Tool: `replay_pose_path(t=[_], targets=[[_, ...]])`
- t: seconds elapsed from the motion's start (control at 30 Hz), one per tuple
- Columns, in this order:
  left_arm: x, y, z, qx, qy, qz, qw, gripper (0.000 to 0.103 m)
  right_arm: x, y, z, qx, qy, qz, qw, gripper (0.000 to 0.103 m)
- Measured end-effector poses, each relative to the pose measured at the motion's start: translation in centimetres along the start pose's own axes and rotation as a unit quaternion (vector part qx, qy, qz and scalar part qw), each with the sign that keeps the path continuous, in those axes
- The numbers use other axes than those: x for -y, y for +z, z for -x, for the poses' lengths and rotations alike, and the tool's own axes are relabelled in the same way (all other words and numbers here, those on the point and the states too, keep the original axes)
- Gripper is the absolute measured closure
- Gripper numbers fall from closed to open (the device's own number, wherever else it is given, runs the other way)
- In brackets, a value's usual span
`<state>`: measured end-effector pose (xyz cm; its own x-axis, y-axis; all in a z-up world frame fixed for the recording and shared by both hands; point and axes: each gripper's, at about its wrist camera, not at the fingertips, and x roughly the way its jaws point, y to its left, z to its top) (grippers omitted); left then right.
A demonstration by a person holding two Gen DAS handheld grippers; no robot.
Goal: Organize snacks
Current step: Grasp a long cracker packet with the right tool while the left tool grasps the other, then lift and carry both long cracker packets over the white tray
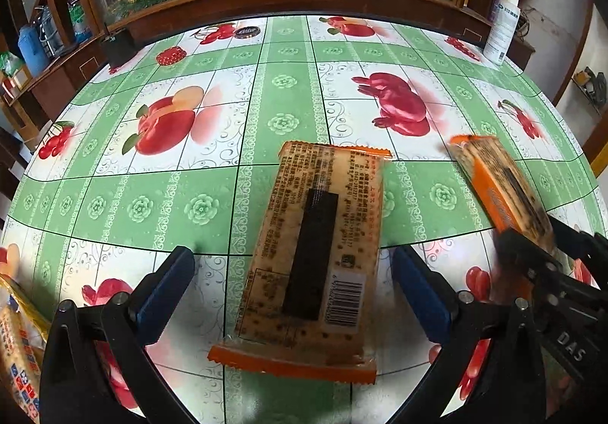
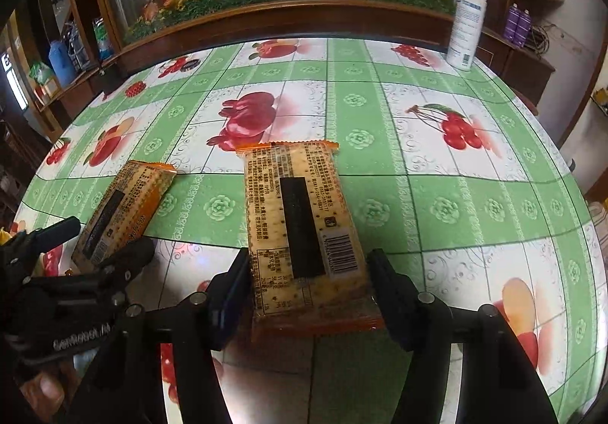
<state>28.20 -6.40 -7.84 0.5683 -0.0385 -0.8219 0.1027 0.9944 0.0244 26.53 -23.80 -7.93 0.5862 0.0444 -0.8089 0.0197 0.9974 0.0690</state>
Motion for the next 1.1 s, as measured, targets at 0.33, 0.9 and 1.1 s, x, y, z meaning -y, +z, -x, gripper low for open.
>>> replay_pose_path(t=[0.33,0.9,1.1], targets=[[1.1,-1.2,1.7,0.019,-0.01,-0.019,0.9996,0.033,1.8,-1.3,3.6,0.026,0.025,-0.022,0.999,0.042],[1.1,-5.5,4.7,0.043,0.012,-0.025,0.9987,0.051,2.7,-4.8,8.2,0.041,0.046,-0.019,0.998,0.044],[0.8,-7.4,6.4,0.054,0.017,-0.024,0.9981,0.051,2.7,-6.1,9.1,0.042,0.054,-0.018,0.997,0.044]])
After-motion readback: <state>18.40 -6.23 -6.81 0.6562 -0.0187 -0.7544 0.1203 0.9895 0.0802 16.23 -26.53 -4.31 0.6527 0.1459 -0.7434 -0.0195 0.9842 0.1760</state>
